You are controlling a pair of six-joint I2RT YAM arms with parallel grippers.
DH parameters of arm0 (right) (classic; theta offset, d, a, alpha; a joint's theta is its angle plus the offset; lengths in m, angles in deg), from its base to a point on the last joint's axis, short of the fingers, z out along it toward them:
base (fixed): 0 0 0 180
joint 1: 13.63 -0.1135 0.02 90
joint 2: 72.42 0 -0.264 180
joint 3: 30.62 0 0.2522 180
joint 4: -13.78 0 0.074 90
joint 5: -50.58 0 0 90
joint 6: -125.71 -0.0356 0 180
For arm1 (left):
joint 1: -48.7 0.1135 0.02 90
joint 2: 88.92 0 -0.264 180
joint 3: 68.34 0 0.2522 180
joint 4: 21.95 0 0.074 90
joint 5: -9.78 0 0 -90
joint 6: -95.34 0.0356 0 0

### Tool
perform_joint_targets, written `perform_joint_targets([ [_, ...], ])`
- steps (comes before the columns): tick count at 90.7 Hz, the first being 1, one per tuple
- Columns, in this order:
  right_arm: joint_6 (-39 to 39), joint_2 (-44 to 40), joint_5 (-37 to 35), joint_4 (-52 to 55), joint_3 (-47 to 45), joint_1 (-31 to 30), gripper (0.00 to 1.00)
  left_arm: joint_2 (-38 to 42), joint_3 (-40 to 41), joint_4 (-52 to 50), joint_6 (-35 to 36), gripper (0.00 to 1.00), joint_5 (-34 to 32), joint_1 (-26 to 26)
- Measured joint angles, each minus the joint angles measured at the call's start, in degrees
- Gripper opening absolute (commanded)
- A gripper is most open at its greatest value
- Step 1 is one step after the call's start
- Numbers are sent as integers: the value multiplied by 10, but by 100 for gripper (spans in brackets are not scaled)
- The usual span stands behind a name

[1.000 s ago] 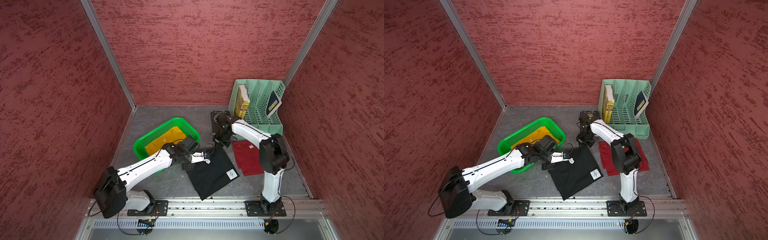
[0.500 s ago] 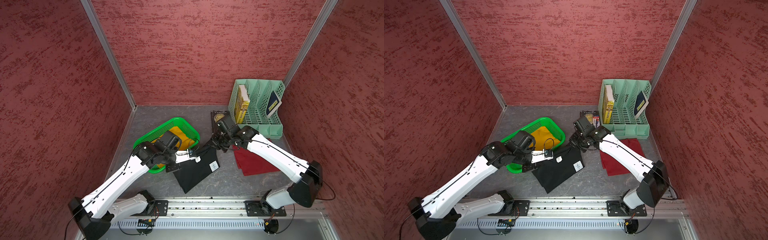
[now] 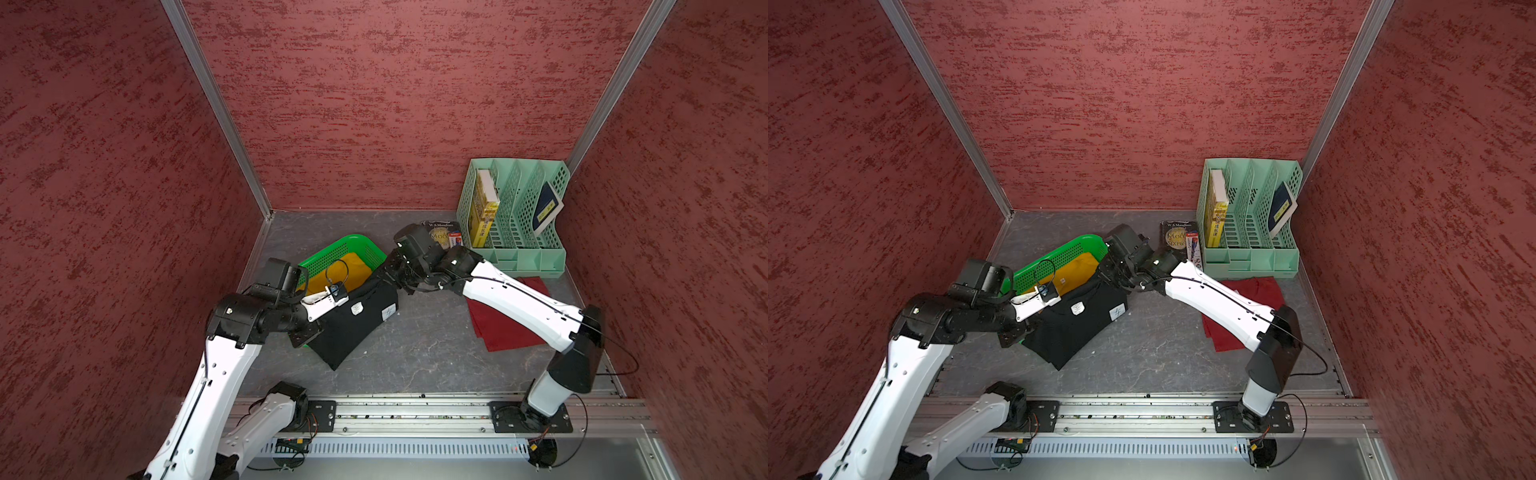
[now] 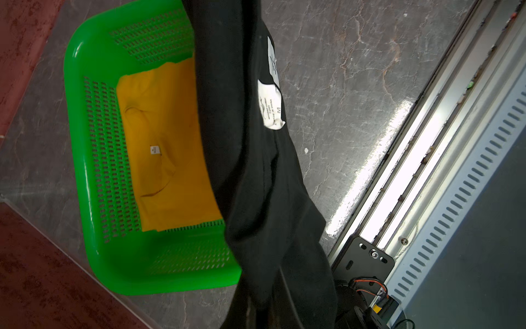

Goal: Put the folded t-shirts into the basket
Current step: Place the T-shirt in the bin.

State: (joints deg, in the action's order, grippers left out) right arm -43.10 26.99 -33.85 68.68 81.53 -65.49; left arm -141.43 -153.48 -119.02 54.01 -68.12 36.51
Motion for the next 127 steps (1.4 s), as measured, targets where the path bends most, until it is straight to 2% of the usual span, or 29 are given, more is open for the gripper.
perform_joint_targets([
  [14,7,64,-30,-8,66,-5,0,-15,2,28,29,0,1,123],
  [24,15,120,-60,-10,123,-9,0,-52,3,70,49,0,21,215],
  [38,17,205,-82,-7,204,-7,0,-134,3,102,67,0,47,271],
  [60,18,327,-99,18,322,8,0,-188,58,177,81,0,57,282],
  [93,23,399,-96,-33,339,31,0,-267,137,317,101,0,36,259],
  [127,23,452,-97,-86,356,42,0,-319,167,448,101,0,-22,244],
])
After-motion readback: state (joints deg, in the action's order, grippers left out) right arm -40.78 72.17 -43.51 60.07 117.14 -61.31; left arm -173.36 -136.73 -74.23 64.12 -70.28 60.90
